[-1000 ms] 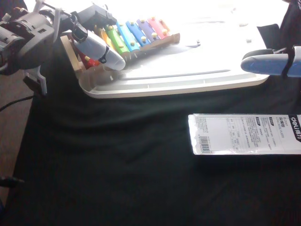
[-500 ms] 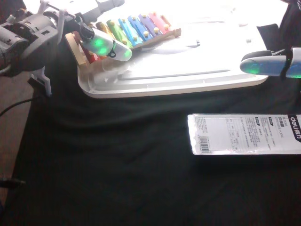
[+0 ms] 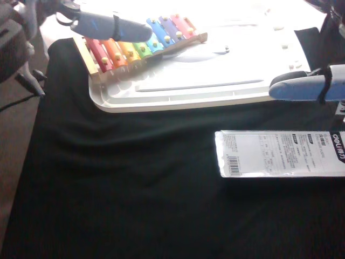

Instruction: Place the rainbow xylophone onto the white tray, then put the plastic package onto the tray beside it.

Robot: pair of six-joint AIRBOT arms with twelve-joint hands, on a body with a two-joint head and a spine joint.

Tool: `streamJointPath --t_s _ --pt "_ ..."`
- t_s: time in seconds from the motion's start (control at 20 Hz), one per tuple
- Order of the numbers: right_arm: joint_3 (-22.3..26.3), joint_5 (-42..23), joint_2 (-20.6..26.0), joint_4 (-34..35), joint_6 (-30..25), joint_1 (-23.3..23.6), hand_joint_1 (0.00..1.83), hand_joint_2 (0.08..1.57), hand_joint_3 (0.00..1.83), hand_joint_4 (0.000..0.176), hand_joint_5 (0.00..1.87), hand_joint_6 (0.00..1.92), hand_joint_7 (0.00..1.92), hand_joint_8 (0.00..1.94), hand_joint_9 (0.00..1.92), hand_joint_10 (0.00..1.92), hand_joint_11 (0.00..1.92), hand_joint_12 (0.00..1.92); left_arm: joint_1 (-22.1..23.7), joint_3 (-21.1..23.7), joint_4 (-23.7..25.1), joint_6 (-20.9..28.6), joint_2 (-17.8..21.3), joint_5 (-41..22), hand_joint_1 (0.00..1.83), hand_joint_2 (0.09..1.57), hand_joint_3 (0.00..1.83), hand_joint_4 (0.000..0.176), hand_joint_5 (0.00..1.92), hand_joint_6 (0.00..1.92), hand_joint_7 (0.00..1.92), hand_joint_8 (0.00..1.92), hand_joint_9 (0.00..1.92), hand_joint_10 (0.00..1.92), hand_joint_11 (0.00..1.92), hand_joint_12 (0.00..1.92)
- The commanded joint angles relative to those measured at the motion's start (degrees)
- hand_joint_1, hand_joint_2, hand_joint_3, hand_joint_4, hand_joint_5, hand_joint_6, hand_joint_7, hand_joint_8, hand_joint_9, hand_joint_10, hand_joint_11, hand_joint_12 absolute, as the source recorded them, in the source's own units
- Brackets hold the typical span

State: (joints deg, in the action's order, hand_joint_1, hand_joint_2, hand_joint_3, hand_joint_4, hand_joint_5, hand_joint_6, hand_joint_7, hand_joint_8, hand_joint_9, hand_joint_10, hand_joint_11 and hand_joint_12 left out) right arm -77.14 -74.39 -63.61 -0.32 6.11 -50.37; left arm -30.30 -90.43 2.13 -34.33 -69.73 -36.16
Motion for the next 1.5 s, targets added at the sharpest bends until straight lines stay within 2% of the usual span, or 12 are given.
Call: streamJointPath --t_s 0.0,0.4,0.45,0.5,0.65,0.75,0.85,0.95,1.0,1.15,1.35,1.45 --pt "0.4 -6.9 0.7 1.0 -0.6 1.0 0.79 0.67 0.0 0.175 0.0 0.0 0.25 0.0 0.21 0.01 0.16 0.19 0.3 1.0 -0.4 0.4 1.2 -10.3 0.72 0.67 0.0 0.176 0.0 0.0 0.0 0.0 0.0 0.0 0.0 0.0" --pt "4.2 -6.8 4.9 -1.6 -0.5 -0.6 0.75 0.7 0.01 0.139 0.0 0.0 0.21 0.0 0.16 0.0 0.13 0.18 -3.0 12.4 -1.4 -5.3 10.5 -19.5 0.84 0.69 0.01 0.176 0.0 0.0 0.0 0.0 0.0 0.0 0.0 0.0" --pt "4.5 -6.8 5.2 -1.7 -0.5 -1.0 0.75 0.71 0.01 0.113 0.0 0.0 0.2 0.0 0.18 0.01 0.14 0.19 -3.3 13.0 -1.6 -5.8 10.8 -20.1 0.84 0.7 0.01 0.161 0.0 0.0 0.0 0.0 0.0 0.0 0.0 0.0" --pt "4.6 -6.8 5.3 -1.7 -0.5 -1.2 0.7 0.71 0.0 0.091 0.0 0.0 0.19 0.0 0.19 0.01 0.16 0.21 -3.5 13.3 -1.6 -6.1 10.9 -20.3 0.77 0.7 0.01 0.093 0.0 0.0 0.0 0.0 0.0 0.0 0.05 0.02" --pt "5.3 -6.8 6.3 -1.8 -0.5 -2.7 0.7 0.7 0.0 0.099 0.0 0.0 0.16 0.0 0.18 0.0 0.14 0.2 -3.9 14.8 -1.7 -7.5 11.9 -21.3 0.76 0.67 0.0 0.07 0.0 0.0 0.0 0.0 0.0 0.0 0.06 0.03" --pt "5.9 -6.7 7.6 -1.8 -0.5 -4.0 0.72 0.7 0.0 0.109 0.0 0.0 0.17 0.01 0.17 0.0 0.11 0.2 -4.2 16.5 -1.4 -8.7 13.2 -22.2 0.77 0.7 0.01 0.005 0.0 0.0 0.0 0.0 0.0 0.0 0.07 0.03" --pt "6.2 -6.1 9.3 -2.2 -0.5 -4.7 0.7 0.73 0.01 0.087 0.0 0.0 0.15 0.0 0.14 0.0 0.09 0.2 -4.9 18.4 -0.9 -10.1 14.7 -23.2 0.71 0.69 0.0 0.013 0.0 0.0 0.0 0.0 0.0 0.0 0.09 0.05" --pt "6.5 -4.6 10.7 -3.9 -0.6 -4.9 0.7 0.72 0.0 0.095 0.0 0.0 0.08 0.0 0.09 0.0 0.03 0.32 -5.3 19.7 -0.5 -11.1 15.6 -24.0 0.71 0.7 0.01 0.003 0.0 0.0 0.0 0.0 0.0 0.0 0.13 0.07" --pt "6.6 -3.5 11.4 -5.1 -0.6 -4.9 0.7 0.7 0.01 0.095 0.0 0.0 0.08 0.0 0.1 0.0 0.01 0.44 -5.4 20.1 -0.1 -11.3 15.9 -24.2 0.73 0.7 0.01 0.023 0.0 0.0 0.0 0.0 0.0 0.0 0.14 0.08" --pt "6.7 0.6 13.1 -8.4 -0.6 -4.9 0.71 0.65 0.0 0.126 0.0 0.0 0.08 0.02 0.01 0.0 0.0 0.09 -5.9 21.0 1.1 -11.4 16.5 -24.1 0.73 0.7 0.0 0.029 0.0 0.0 0.0 0.0 0.0 0.0 0.09 0.07" --pt "5.7 6.8 14.6 -15.7 -4.0 -4.9 0.79 0.6 0.0 0.087 0.0 0.0 0.12 0.0 0.15 0.02 0.11 0.16 -6.5 22.6 1.6 -12.8 17.0 -24.2 0.67 0.66 0.0 0.0 0.0 0.0 0.0 0.0 0.0 0.0 0.03 0.06" --pt "5.3 8.4 14.6 -18.2 -5.3 -4.8 0.89 0.62 0.01 0.035 0.0 0.0 0.04 0.0 0.06 0.0 0.04 0.14 -6.5 23.0 2.0 -13.0 17.0 -23.7 0.61 0.69 0.0 0.0 0.0 0.0 0.0 0.0 0.0 0.0 0.03 0.07"
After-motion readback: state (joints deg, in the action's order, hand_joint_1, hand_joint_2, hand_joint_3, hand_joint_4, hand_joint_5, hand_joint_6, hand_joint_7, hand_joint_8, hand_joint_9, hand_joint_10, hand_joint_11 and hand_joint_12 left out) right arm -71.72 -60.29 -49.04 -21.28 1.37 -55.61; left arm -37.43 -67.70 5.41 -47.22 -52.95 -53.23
